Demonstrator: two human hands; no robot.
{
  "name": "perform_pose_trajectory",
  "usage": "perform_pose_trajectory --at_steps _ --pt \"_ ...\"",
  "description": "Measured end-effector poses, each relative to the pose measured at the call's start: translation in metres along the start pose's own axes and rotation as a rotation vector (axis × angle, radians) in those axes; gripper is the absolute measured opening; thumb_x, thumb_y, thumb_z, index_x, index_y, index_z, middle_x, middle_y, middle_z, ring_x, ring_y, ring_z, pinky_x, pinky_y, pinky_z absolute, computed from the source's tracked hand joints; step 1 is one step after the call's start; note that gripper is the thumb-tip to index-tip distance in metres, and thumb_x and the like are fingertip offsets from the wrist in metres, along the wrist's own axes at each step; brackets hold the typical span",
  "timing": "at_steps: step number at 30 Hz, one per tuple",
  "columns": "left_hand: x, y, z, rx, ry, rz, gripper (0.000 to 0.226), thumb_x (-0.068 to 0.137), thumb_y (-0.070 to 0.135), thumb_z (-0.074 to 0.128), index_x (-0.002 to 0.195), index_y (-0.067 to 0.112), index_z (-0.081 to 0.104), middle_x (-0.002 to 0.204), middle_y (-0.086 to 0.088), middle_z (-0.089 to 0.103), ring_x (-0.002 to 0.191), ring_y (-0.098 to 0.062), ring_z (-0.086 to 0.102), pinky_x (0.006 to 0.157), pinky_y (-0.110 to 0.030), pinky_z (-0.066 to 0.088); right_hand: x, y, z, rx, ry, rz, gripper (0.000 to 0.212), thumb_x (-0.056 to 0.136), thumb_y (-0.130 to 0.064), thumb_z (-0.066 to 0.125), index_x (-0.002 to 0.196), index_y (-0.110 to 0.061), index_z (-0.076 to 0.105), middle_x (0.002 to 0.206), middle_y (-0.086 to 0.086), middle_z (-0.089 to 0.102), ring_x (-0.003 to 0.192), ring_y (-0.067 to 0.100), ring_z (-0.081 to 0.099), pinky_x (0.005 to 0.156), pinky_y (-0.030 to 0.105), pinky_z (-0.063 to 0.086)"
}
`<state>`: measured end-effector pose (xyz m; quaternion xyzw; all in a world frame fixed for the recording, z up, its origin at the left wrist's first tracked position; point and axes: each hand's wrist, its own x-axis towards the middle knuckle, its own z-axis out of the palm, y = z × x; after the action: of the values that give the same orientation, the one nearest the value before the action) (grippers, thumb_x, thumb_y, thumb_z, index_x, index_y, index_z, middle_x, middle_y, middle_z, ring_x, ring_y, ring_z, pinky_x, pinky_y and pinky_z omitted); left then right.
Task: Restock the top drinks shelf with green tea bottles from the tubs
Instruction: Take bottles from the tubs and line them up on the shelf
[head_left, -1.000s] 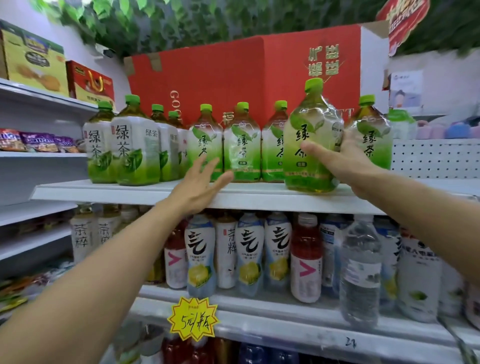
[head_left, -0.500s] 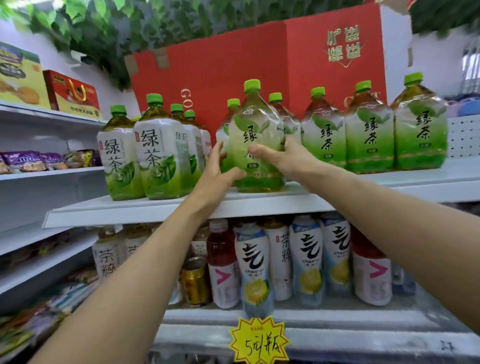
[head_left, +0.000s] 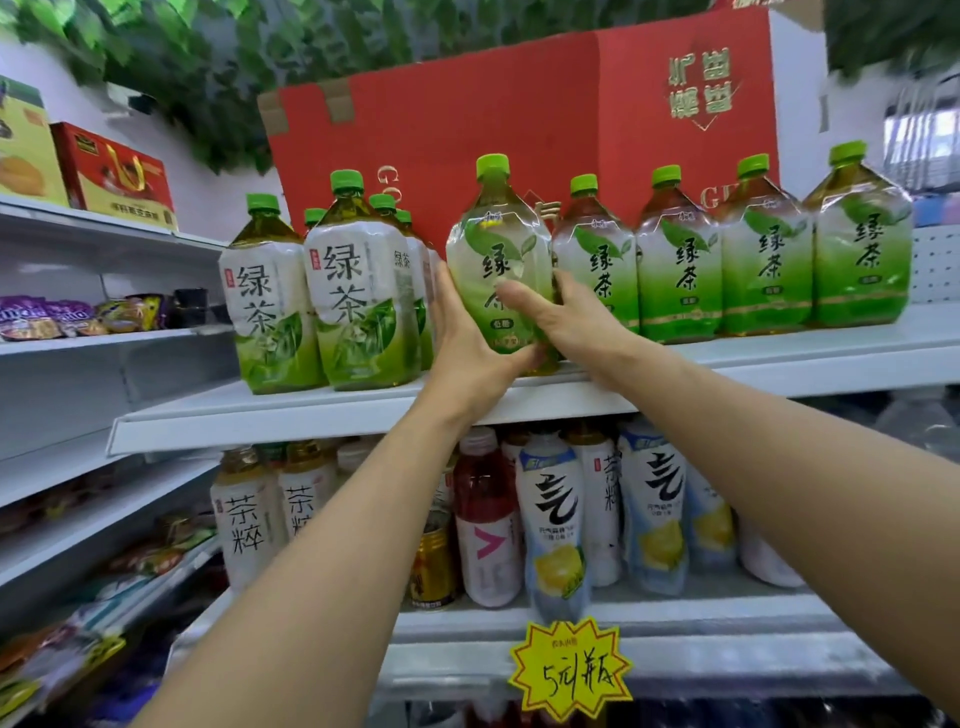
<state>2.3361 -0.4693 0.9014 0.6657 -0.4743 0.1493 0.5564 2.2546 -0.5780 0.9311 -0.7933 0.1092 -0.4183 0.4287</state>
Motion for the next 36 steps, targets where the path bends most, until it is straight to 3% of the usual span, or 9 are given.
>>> perform_pose_trajectory --at_steps 3,7,11,16,22,25,30,33,36 --pt "0.000 0.002 0.003 0.031 0.038 0.011 0.137 0.073 0.037 0.089 0.159 0.021 -0.016 0.169 0.000 -0.005 0.156 -0.016 -0.002 0.126 -0.047 0.014 -0.005 -0.006 0.000 -0.024 -0.004 0.003 0.067 0.088 -0.056 0.063 0.139 -0.016 0.048 0.125 -0.001 0.063 0.112 0.015 0.061 0.079 0.022 0.050" --pt "-0.005 0.007 0.004 0.066 0.086 0.024 0.136 0.072 0.039 0.090 0.160 0.020 -0.012 0.169 -0.003 0.000 0.156 -0.018 0.002 0.126 -0.045 0.014 -0.031 -0.015 -0.003 -0.148 0.064 -0.028 0.055 0.098 -0.041 0.056 0.145 -0.014 0.042 0.124 -0.010 0.053 0.116 0.009 0.051 0.098 0.026 0.042" --pt "-0.036 0.009 0.007 0.218 0.068 0.078 0.113 0.083 0.048 0.077 0.161 0.024 -0.001 0.168 -0.003 -0.003 0.155 -0.019 -0.002 0.124 -0.039 0.007 -0.088 0.002 -0.028 -0.452 0.167 -0.151 0.059 0.099 -0.037 0.055 0.151 -0.016 0.034 0.149 0.005 0.043 0.137 0.021 0.041 0.111 0.040 0.037" --pt "-0.112 -0.003 0.019 0.434 -0.061 0.169 0.087 0.093 0.049 0.063 0.160 0.024 0.013 0.169 -0.002 -0.004 0.154 -0.017 -0.011 0.125 -0.036 -0.007 -0.160 0.037 -0.055 -0.745 0.171 -0.278 0.050 0.095 -0.032 0.060 0.140 -0.014 0.049 0.135 0.008 0.052 0.122 0.030 0.050 0.096 0.047 0.046" --pt "-0.195 -0.004 0.048 0.413 -0.167 0.172 0.078 0.092 0.045 0.065 0.156 0.018 0.031 0.161 -0.006 0.027 0.151 -0.023 0.018 0.125 -0.048 0.013 -0.233 0.083 -0.074 -0.925 0.092 -0.280 0.058 0.090 -0.043 0.049 0.137 -0.009 0.050 0.134 0.013 0.053 0.114 0.036 0.054 0.085 0.047 0.051" --pt "-0.237 -0.004 0.070 0.370 -0.283 0.079 0.072 0.091 0.041 0.068 0.152 0.017 0.038 0.152 -0.007 0.040 0.141 -0.024 0.033 0.117 -0.042 0.030 -0.271 0.109 -0.091 -0.931 0.057 -0.225 0.057 0.093 -0.043 0.050 0.139 -0.008 0.049 0.133 0.013 0.052 0.114 0.035 0.053 0.080 0.044 0.051" --pt "-0.317 -0.016 0.125 0.331 -0.432 -0.094 0.071 0.079 0.042 0.064 0.142 0.011 0.051 0.135 -0.011 0.054 0.125 -0.032 0.046 0.107 -0.040 0.036 -0.335 0.165 -0.123 -0.909 -0.043 -0.030 0.058 0.093 -0.042 0.049 0.141 -0.008 0.046 0.132 0.015 0.053 0.115 0.038 0.052 0.083 0.045 0.049" --pt "-0.368 -0.020 0.161 0.278 -0.566 -0.239 0.069 0.086 0.038 0.068 0.145 0.012 0.047 0.138 -0.010 0.051 0.129 -0.030 0.042 0.106 -0.033 0.031 -0.373 0.205 -0.143 -0.893 -0.133 0.096 0.056 0.094 -0.038 0.057 0.141 -0.010 0.045 0.132 0.013 0.051 0.115 0.036 0.052 0.083 0.044 0.048" --pt "-0.413 -0.025 0.196 0.241 -0.690 -0.437 0.068 0.094 0.036 0.067 0.152 0.020 0.036 0.149 -0.005 0.040 0.141 -0.024 0.029 0.113 -0.039 0.031 -0.407 0.245 -0.161 -0.843 -0.237 0.205 0.055 0.096 -0.033 0.060 0.143 -0.010 0.044 0.136 0.014 0.049 0.122 0.035 0.048 0.087 0.045 0.050"
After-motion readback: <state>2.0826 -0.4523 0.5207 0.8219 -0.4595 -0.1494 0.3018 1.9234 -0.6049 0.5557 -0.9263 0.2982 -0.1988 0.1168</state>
